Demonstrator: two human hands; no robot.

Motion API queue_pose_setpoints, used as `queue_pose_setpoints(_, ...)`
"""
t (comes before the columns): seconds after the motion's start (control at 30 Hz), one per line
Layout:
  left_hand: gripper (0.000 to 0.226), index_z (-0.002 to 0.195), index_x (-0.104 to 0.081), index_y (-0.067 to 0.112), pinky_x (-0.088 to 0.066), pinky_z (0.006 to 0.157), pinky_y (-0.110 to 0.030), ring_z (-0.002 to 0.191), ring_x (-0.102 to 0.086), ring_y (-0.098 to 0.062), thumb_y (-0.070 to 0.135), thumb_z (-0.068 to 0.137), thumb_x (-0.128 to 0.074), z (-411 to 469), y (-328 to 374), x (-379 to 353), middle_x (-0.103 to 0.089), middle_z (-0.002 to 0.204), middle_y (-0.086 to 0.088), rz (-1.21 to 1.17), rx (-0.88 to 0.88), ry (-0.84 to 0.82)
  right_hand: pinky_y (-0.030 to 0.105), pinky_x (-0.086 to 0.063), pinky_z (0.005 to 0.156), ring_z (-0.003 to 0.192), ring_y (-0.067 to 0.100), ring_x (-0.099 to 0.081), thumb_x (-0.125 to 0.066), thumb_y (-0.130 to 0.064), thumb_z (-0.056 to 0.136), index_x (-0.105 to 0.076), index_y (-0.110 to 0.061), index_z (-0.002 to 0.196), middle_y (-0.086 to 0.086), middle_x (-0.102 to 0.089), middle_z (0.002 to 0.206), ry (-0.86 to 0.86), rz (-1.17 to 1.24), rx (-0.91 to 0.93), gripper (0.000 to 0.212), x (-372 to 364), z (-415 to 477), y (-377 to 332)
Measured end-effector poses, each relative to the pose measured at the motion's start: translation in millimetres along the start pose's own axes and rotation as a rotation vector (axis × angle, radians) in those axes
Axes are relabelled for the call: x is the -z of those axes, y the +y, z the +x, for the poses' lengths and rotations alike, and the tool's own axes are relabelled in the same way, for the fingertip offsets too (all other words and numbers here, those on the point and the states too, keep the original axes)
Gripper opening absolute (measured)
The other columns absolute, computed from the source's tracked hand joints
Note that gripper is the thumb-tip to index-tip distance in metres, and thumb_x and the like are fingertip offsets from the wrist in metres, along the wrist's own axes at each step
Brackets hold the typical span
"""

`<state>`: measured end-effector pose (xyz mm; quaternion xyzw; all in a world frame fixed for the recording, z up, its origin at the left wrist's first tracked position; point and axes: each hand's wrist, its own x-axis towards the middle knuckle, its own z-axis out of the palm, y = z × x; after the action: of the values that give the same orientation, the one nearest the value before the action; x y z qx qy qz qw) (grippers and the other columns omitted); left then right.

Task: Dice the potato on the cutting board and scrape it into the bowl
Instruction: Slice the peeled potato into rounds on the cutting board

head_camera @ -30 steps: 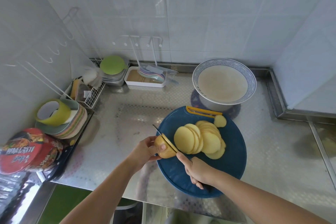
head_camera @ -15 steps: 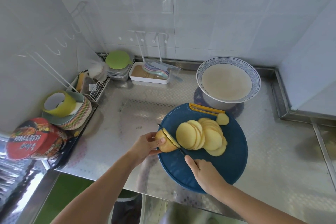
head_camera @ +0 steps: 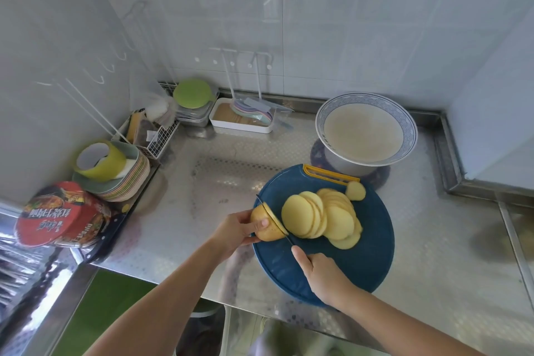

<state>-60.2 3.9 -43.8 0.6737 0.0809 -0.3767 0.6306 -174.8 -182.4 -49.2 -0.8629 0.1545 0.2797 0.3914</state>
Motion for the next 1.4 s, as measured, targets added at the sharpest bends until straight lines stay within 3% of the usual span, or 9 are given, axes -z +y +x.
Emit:
queue_pose_setpoints(0.33, 0.071, 0.127, -0.055, 0.011, -0.055, 0.087, -0.034, 0.103, -0.067, -0.022, 0.030, 0.064, -0.082, -1.9, -1.8, 2.8, -0.069, 0.114, -0.007, -0.006, -0.019, -0.044, 0.025, -0.039, 0.054, 0.057, 0.011, -0.041, -0.018, -0.056, 0.103, -0.041, -0.017, 0.076, -0.002, -0.042, 0.070, -0.030, -0.038, -0.082, 0.052, -2.6, 6.1, -17.3)
queue_pose_setpoints(0.47, 0.090, 0.128, -0.055, 0.013, -0.055, 0.089, -0.035, 0.106, -0.066, -0.023, 0.040, 0.051, -0.092, -3.4, -3.8, 3.2, -0.067, 0.119, -0.009, 0.014, -0.046, -0.058, 0.019, -0.033, 0.033, 0.039, 0.011, -0.038, -0.022, -0.063, 0.100, -0.038, -0.015, 0.071, -0.003, -0.043, 0.056, -0.093, 0.348, -0.233, 0.059, 5.6, 3.0, -21.3)
queue_pose_setpoints(0.67, 0.092, 0.117, -0.060, 0.016, -0.056, 0.081, -0.030, 0.102, -0.068, -0.021, 0.052, 0.039, -0.093, -6.1, -0.2, -0.1, -0.069, 0.113, -0.007, -0.006, -0.053, -0.047, 0.023, -0.026, 0.043, 0.042, 0.013, -0.024, -0.032, -0.073, 0.093, -0.039, -0.015, 0.066, 0.001, -0.029, 0.053, -0.291, 0.700, -0.232, 0.064, 36.3, 2.5, 2.0)
queue_pose_setpoints(0.87, 0.059, 0.133, -0.048, 0.011, -0.057, 0.072, -0.027, 0.104, -0.063, -0.025, 0.021, 0.080, -0.072, -6.7, 1.9, -3.6, -0.059, 0.122, -0.013, -0.027, -0.011, 0.045, 0.022, -0.024, 0.042, 0.041, 0.011, -0.019, -0.031, -0.077, 0.089, -0.039, -0.017, 0.060, 0.000, -0.022, 0.054, -0.450, 0.771, -0.258, 0.067, 51.0, -9.9, 34.9)
queue_pose_setpoints(1.1, 0.074, 0.133, -0.045, 0.020, -0.057, 0.080, -0.033, 0.110, -0.059, -0.027, 0.030, 0.068, -0.077, -12.2, 7.6, -19.8, -0.052, 0.128, -0.012, -0.013, -0.021, 0.082, 0.021, -0.023, 0.042, 0.040, 0.009, -0.019, -0.035, -0.081, 0.085, -0.039, -0.018, 0.060, -0.001, -0.021, 0.054, -0.496, 0.781, -0.264, 0.068, 53.5, -14.6, 48.5)
queue_pose_setpoints(1.17, 0.066, 0.133, -0.045, 0.026, -0.055, 0.078, -0.025, 0.111, -0.057, -0.021, 0.019, 0.076, -0.079, -14.3, 10.7, -26.8, -0.047, 0.130, -0.004, 0.129, -0.145, 0.160, 0.021, -0.025, 0.042, 0.040, 0.010, -0.021, -0.036, -0.081, 0.084, -0.040, -0.018, 0.060, -0.001, -0.023, 0.054, -0.474, 0.760, -0.269, 0.068, 53.9, -14.6, 47.4)
queue_pose_setpoints(1.23, 0.064, 0.130, -0.045, 0.039, -0.044, 0.091, -0.022, 0.123, -0.043, -0.018, 0.015, 0.079, -0.076, -14.7, 17.0, -30.6, -0.034, 0.133, 0.002, 0.603, -0.384, 0.221, 0.021, -0.026, 0.041, 0.040, 0.009, -0.022, -0.038, -0.080, 0.084, -0.041, -0.018, 0.059, -0.001, -0.024, 0.054, -0.465, 0.760, -0.279, 0.068, 55.4, -15.8, 45.8)
queue_pose_setpoints(1.3, 0.062, 0.130, -0.044, 0.046, -0.032, 0.103, -0.029, 0.134, -0.021, -0.018, 0.023, 0.080, -0.073, -15.1, 25.8, -36.9, -0.020, 0.144, 0.004, 1.037, -0.527, 0.084, 0.021, -0.026, 0.041, 0.040, 0.009, -0.022, -0.037, -0.080, 0.085, -0.041, -0.017, 0.059, -0.001, -0.025, 0.053, -0.460, 0.761, -0.283, 0.068, 57.6, -17.1, 45.2)
queue_pose_setpoints(1.4, 0.057, 0.131, -0.045, 0.046, -0.028, 0.112, -0.039, 0.139, -0.003, -0.017, 0.033, 0.082, -0.071, -12.6, 37.7, -45.0, -0.008, 0.151, 0.007, 1.294, -0.494, -0.120, 0.021, -0.025, 0.042, 0.041, 0.010, -0.022, -0.036, -0.081, 0.085, -0.041, -0.018, 0.058, -0.001, -0.026, 0.053, -0.451, 0.725, -0.286, 0.068, 59.7, -18.8, 41.3)
